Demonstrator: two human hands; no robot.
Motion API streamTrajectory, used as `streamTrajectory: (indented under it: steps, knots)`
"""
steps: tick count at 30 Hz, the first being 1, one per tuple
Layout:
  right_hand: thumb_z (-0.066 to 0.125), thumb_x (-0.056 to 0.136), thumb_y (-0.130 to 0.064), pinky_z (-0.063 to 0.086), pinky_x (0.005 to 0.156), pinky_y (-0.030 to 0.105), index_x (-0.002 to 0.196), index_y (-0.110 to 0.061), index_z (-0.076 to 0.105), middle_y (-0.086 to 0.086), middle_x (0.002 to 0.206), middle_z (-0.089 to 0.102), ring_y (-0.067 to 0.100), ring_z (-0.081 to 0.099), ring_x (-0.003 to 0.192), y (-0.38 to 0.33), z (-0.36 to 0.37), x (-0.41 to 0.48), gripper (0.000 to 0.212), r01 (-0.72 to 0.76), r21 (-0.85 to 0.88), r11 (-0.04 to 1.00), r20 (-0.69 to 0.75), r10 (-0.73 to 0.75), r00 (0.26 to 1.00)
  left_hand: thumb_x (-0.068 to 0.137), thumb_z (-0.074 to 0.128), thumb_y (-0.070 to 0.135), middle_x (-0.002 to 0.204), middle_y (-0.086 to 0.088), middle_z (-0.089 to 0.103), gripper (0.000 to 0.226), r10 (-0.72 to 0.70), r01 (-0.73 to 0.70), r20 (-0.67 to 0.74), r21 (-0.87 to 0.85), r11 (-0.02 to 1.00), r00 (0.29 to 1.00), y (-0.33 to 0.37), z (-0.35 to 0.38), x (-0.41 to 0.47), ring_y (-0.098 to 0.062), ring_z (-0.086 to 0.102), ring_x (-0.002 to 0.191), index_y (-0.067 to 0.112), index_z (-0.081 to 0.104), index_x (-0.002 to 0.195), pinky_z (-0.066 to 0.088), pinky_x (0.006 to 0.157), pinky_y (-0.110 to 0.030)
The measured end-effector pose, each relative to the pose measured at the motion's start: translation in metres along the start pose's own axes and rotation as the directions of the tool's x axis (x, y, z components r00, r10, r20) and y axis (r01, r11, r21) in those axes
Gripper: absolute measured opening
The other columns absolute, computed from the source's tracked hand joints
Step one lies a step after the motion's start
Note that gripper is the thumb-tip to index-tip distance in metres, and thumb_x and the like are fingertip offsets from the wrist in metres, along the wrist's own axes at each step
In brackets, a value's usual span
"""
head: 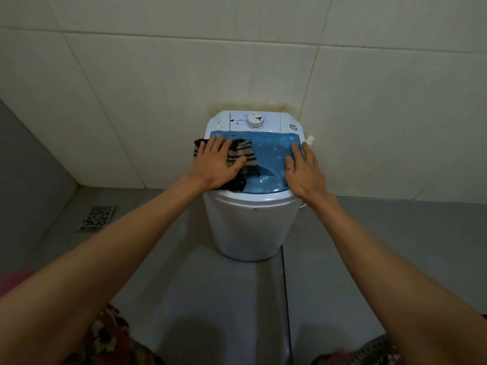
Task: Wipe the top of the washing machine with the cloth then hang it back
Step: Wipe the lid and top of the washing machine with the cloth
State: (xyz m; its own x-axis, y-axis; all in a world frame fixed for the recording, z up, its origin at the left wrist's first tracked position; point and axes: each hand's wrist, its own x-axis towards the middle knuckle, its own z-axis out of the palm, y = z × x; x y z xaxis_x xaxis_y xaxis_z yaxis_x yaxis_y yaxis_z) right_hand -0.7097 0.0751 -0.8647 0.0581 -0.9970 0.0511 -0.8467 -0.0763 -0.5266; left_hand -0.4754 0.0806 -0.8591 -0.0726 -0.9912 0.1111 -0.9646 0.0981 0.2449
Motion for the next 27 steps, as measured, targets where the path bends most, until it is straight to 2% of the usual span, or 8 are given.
streamTrajectory:
  steps: [3, 6, 8, 10, 15, 19, 23, 27]
  knots:
    - [0.022, 0.104, -0.042, 0.01, 0.122, 0.044, 0.157, -0.025, 0.014, 0.003, 0.165, 0.005, 0.025, 0.003, 0.151, 0.0, 0.001, 0.0, 0.055, -0.008, 0.016, 1.0, -0.015, 0.008, 1.0, 0.095, 0.031, 0.061, 0.16, -0.017, 0.017, 0.076, -0.132, 0.134, 0.021, -0.101, 0.986, 0.991, -0.012, -0.008, 0.02, -0.034, 0.014, 0.147, 0.013, 0.02, 0.153, 0.013, 0.119, -0.047]
    - [0.022, 0.104, -0.042, 0.012, 0.122, 0.045, 0.156, -0.026, 0.014, 0.001, 0.165, 0.005, 0.025, 0.004, 0.151, 0.0, 0.002, 0.001, 0.055, -0.015, 0.009, 1.0, -0.026, 0.015, 1.0, 0.096, 0.033, 0.059, 0.149, -0.025, 0.032, 0.075, -0.338, 0.337, 0.031, -0.186, 0.923, 0.941, -0.011, -0.013, 0.034, -0.044, 0.036, 0.133, 0.007, 0.022, 0.149, 0.031, 0.107, -0.049]
    - [0.022, 0.104, -0.042, 0.013, 0.121, 0.045, 0.156, -0.027, 0.015, 0.001, 0.165, 0.006, 0.025, 0.005, 0.151, -0.001, 0.003, 0.001, 0.055, -0.021, 0.01, 1.0, -0.028, 0.021, 0.999, 0.097, 0.029, 0.056, 0.142, -0.028, 0.039, 0.073, -0.455, 0.45, 0.022, -0.196, 0.871, 0.89, -0.006, -0.014, 0.035, -0.045, 0.044, 0.126, 0.002, 0.026, 0.145, 0.036, 0.101, -0.048]
    - [0.022, 0.103, -0.042, 0.014, 0.121, 0.045, 0.156, -0.027, 0.015, 0.0, 0.165, 0.006, 0.025, 0.005, 0.151, -0.001, 0.003, 0.0, 0.055, -0.025, 0.011, 1.0, -0.033, 0.025, 0.999, 0.099, 0.026, 0.052, 0.14, -0.028, 0.042, 0.069, -0.514, 0.505, 0.014, -0.21, 0.837, 0.858, -0.002, -0.012, 0.031, -0.044, 0.046, 0.124, -0.001, 0.028, 0.143, 0.037, 0.099, -0.047]
    - [0.021, 0.104, -0.042, 0.013, 0.121, 0.046, 0.156, -0.027, 0.014, 0.001, 0.165, 0.005, 0.026, 0.004, 0.151, -0.004, 0.002, -0.002, 0.055, -0.031, 0.0, 1.0, -0.026, 0.031, 0.999, 0.098, 0.031, 0.044, 0.134, -0.029, 0.046, 0.06, -0.521, 0.484, -0.093, -0.259, 0.836, 0.849, 0.005, 0.0, -0.006, -0.045, 0.048, 0.119, -0.003, 0.036, 0.135, 0.038, 0.096, -0.047]
    - [0.02, 0.104, -0.043, 0.011, 0.121, 0.046, 0.157, -0.028, 0.012, 0.0, 0.165, 0.003, 0.025, 0.002, 0.152, -0.005, 0.001, -0.003, 0.056, -0.044, -0.001, 0.999, -0.013, 0.044, 0.999, 0.096, 0.038, 0.046, 0.133, -0.027, 0.045, 0.065, -0.558, 0.485, -0.14, -0.353, 0.8, 0.818, 0.02, 0.012, -0.042, -0.044, 0.047, 0.118, -0.002, 0.03, 0.14, 0.039, 0.094, -0.047]
    - [0.02, 0.104, -0.043, 0.011, 0.121, 0.046, 0.157, -0.028, 0.01, 0.0, 0.165, 0.002, 0.025, 0.002, 0.152, -0.005, 0.0, -0.003, 0.056, -0.032, -0.006, 0.999, 0.0, 0.032, 0.999, 0.097, 0.037, 0.046, 0.135, -0.027, 0.044, 0.065, -0.574, 0.504, -0.101, -0.372, 0.78, 0.813, 0.018, 0.008, -0.034, -0.042, 0.045, 0.121, -0.002, 0.03, 0.14, 0.038, 0.096, -0.046]
    - [0.021, 0.104, -0.043, 0.016, 0.12, 0.046, 0.156, -0.028, 0.013, 0.0, 0.165, 0.004, 0.023, 0.007, 0.151, -0.003, 0.0, -0.002, 0.056, -0.012, -0.007, 1.0, -0.012, 0.012, 1.0, 0.098, 0.029, 0.048, 0.137, -0.027, 0.044, 0.066, -0.545, 0.52, -0.031, -0.263, 0.813, 0.838, 0.003, -0.007, 0.0, -0.041, 0.047, 0.122, -0.003, 0.032, 0.14, 0.037, 0.099, -0.044]
